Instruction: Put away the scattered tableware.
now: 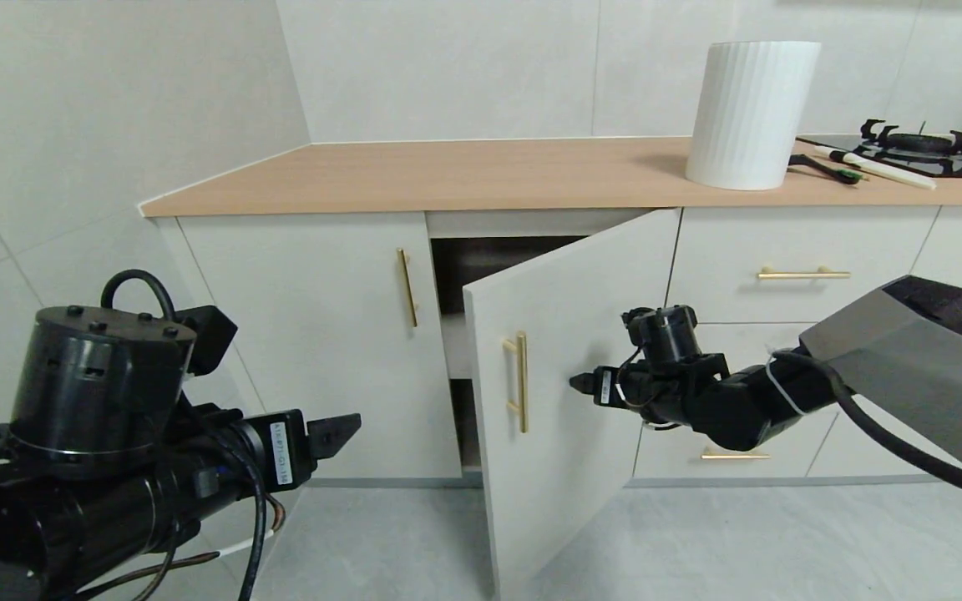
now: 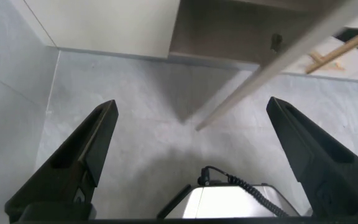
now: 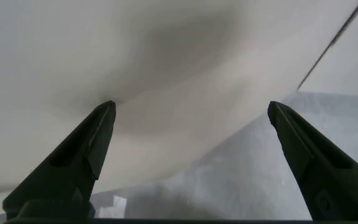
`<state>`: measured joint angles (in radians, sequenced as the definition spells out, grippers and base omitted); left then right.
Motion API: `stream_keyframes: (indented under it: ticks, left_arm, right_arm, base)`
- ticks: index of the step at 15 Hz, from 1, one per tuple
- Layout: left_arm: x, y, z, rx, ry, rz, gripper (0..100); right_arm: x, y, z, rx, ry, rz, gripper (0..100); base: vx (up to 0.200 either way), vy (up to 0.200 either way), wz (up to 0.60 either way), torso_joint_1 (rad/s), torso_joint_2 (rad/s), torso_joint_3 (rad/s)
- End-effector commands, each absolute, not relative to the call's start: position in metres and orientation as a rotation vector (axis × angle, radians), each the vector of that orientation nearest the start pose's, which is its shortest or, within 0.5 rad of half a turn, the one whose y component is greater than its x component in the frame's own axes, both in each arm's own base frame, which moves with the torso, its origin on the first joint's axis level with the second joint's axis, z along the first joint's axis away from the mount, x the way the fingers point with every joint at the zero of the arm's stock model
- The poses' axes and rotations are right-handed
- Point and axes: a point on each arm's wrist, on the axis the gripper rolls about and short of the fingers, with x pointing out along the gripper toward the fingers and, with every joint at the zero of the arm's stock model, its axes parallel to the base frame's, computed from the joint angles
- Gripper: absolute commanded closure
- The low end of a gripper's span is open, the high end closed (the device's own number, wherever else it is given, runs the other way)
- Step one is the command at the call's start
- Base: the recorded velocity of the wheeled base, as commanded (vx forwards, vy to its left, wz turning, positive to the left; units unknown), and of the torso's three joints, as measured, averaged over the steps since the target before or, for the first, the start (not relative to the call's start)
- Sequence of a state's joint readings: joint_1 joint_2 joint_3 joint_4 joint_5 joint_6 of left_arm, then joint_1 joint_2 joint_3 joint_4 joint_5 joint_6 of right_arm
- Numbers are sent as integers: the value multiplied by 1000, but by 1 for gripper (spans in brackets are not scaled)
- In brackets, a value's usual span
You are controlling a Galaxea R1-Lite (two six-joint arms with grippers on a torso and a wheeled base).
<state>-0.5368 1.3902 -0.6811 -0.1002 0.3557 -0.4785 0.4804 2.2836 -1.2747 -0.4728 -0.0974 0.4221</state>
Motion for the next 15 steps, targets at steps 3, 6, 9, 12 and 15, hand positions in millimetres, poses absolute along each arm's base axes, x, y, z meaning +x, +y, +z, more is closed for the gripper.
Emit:
stream_keyframes:
  ticks: [3, 6, 9, 12, 15]
  left_arm:
    - [186, -102, 180, -200, 580, -40, 0]
    - [188, -103, 178, -198, 586, -37, 0]
    - [188, -103, 178, -198, 585, -37, 0]
    - [188, -103, 178, -198, 585, -37, 0]
    - [188, -103, 178, -198, 586, -37, 0]
  right_arm:
    - [401, 211, 66, 319, 567, 234, 0]
    - [407, 214, 68, 355, 542, 210, 0]
    - [423, 219, 68, 412, 484, 134, 0]
    - [437, 217, 69, 458, 428, 66, 0]
    - [454, 205, 73, 507, 375, 4, 0]
  base:
    - [200, 0, 0, 1, 1, -1]
    - [0, 0, 0, 0, 0, 0]
    - [0, 0, 0, 0, 0, 0]
    - [0, 0, 0, 0, 0, 0]
    - [0, 0, 0, 0, 0, 0]
